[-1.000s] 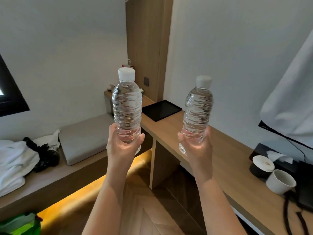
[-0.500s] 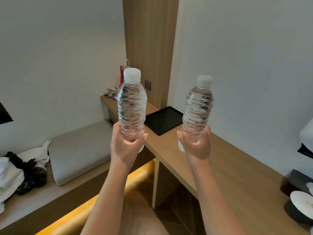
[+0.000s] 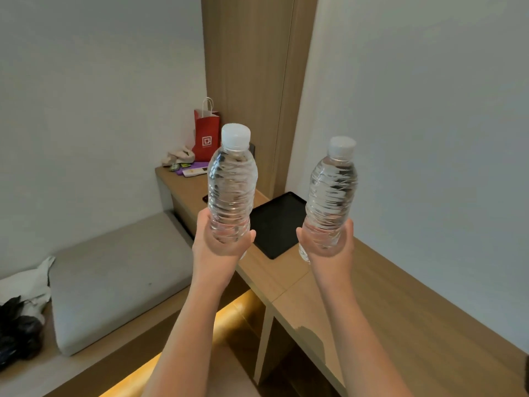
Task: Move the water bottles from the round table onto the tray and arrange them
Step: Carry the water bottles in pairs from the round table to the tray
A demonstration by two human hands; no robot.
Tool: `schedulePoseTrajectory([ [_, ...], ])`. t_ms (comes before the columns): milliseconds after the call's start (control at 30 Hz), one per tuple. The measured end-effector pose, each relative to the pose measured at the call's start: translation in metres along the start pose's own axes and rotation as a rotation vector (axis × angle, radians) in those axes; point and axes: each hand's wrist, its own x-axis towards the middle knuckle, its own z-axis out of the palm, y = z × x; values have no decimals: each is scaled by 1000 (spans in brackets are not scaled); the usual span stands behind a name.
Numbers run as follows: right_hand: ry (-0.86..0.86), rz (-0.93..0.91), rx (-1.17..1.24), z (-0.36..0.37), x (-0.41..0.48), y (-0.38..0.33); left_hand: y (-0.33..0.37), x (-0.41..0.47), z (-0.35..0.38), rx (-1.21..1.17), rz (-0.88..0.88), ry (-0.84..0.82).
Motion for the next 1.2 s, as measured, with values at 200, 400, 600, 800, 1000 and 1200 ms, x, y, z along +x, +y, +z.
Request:
schedulePoseTrajectory([
  [200,174,67,36,59,50,19,-32,93,7,15,-6,-155],
  [400,319,103,-40,110,87,36,-64,171,15,-26,-20,-323],
  [600,368,148,-109,128,110,63,-103,210,36,-13,-113,-429],
  [800,374,192,-146,134,144,103,-138,245,75,29,-151,-511],
  [1000,331,273,-139,141,184,150,-177,280,105,97,-170,-604],
  [1200,324,413,-187,148,204,189,-219,298,131,153,-287,-628],
])
